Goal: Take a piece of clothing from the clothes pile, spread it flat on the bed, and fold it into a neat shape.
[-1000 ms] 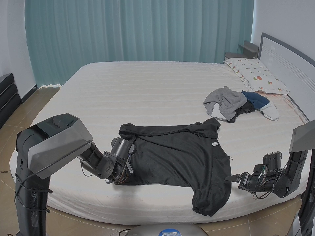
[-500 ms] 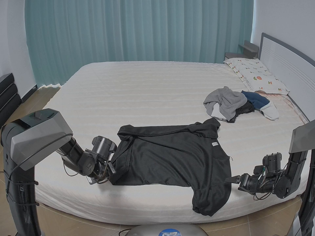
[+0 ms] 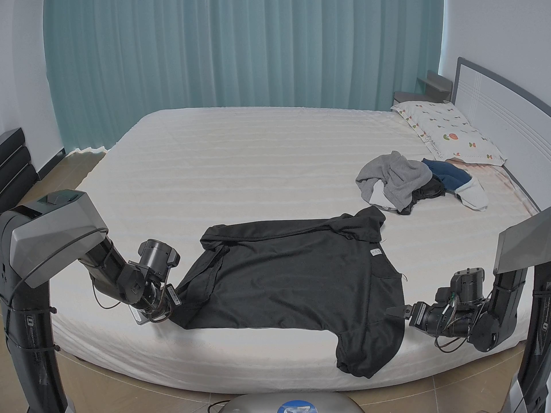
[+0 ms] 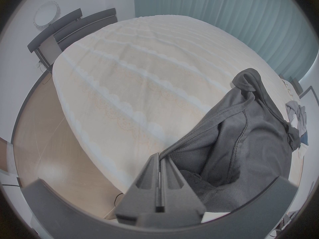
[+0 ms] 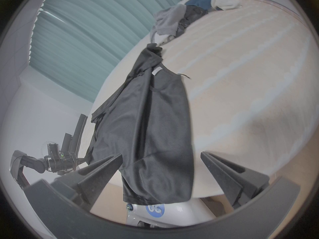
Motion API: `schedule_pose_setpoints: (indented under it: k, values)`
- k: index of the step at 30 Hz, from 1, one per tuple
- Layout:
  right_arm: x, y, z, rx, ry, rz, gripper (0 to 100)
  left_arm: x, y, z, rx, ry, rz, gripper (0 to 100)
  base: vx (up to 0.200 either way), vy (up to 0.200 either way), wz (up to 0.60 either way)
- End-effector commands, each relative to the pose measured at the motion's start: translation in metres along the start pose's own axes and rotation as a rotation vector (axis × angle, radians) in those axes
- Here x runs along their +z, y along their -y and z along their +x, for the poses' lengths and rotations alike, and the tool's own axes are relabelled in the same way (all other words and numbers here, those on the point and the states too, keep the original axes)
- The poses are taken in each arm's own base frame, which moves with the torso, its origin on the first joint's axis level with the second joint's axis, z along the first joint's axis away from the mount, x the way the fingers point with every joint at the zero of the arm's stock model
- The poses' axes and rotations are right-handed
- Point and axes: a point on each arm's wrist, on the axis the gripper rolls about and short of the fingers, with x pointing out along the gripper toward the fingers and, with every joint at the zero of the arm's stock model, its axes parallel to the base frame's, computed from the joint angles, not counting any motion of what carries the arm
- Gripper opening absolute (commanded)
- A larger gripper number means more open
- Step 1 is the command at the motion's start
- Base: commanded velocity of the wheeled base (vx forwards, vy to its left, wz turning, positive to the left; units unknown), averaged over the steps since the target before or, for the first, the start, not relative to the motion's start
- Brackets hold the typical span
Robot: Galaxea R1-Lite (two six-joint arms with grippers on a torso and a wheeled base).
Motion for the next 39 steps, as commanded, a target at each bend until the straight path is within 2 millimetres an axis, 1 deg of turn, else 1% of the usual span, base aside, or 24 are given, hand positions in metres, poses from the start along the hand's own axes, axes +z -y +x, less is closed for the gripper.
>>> schedule_pose_setpoints:
  k: [1, 2, 3, 8, 12, 15, 16, 17, 20, 25, 27, 31, 34, 37, 38, 39]
  values:
    - [-0.013, 0.005, 0.011, -0.018, -0.044, -0.001, 100, 0.000, -0.001, 0.002, 0.003, -0.003, -0.002, 0, 0.000, 0.000, 0.00]
    - [-0.013, 0.006, 0.011, -0.019, -0.043, -0.001, 100, 0.000, -0.001, 0.002, 0.003, -0.003, -0.002, 0, 0.000, 0.000, 0.00]
    - [-0.013, 0.007, 0.012, -0.026, -0.044, -0.001, 0, 0.000, -0.001, 0.002, 0.002, -0.004, 0.000, 0, 0.000, 0.000, 0.00]
    - [-0.015, 0.008, 0.010, -0.068, -0.026, -0.011, 0, 0.000, -0.001, 0.002, -0.013, -0.021, 0.000, 0, 0.000, 0.000, 0.00]
    - [-0.017, 0.014, 0.000, -0.100, -0.036, -0.021, 0, 0.000, -0.002, 0.002, -0.023, -0.037, 0.004, 0, 0.000, 0.000, 0.00]
    - [-0.018, 0.029, -0.017, -0.156, -0.051, -0.094, 0, -0.002, -0.008, 0.003, 0.005, -0.063, 0.041, 0, 0.000, 0.000, 0.00]
    - [-0.018, 0.029, -0.017, -0.156, -0.051, -0.094, 0, -0.002, -0.008, 0.003, 0.005, -0.063, 0.041, 0, 0.000, 0.000, 0.00]
    - [-0.017, 0.037, -0.025, -0.185, -0.048, -0.109, 0, -0.003, -0.010, 0.002, 0.020, -0.081, 0.055, 0, 0.000, 0.000, 0.00]
    - [-0.011, 0.046, -0.034, -0.212, -0.024, -0.116, 0, -0.004, -0.012, 0.000, 0.038, -0.101, 0.076, 0, 0.000, 0.000, 0.00]
    - [-0.007, 0.052, -0.049, -0.241, -0.004, -0.170, 0, -0.005, -0.014, -0.002, 0.051, -0.117, 0.091, 0, 0.000, 0.000, 0.00]
    - [-0.007, 0.052, -0.052, -0.242, -0.007, -0.181, 0, -0.006, -0.015, -0.003, 0.058, -0.124, 0.095, 0, 0.000, 0.000, 0.00]
    - [-0.010, 0.053, -0.052, -0.246, -0.022, -0.193, 0, -0.008, -0.018, -0.004, 0.081, -0.149, 0.121, 0, 0.000, 0.000, 0.00]
    - [-0.014, 0.056, -0.046, -0.249, -0.042, -0.211, 0, -0.011, -0.017, -0.002, 0.082, -0.156, 0.131, 0, 0.000, 0.000, 0.00]
    - [-0.011, 0.057, -0.041, -0.239, -0.020, -0.212, 0, -0.009, -0.014, -0.003, 0.067, -0.149, 0.124, 0, 0.000, 0.000, 0.00]
    - [-0.011, 0.057, -0.041, -0.239, -0.020, -0.212, 100, -0.009, -0.014, -0.003, 0.067, -0.149, 0.124, 0, 0.000, 0.000, 0.00]
    - [-0.008, 0.057, -0.038, -0.228, 0.016, -0.223, 100, -0.008, -0.012, -0.005, 0.033, -0.165, 0.117, 0, 0.000, 0.000, 0.00]
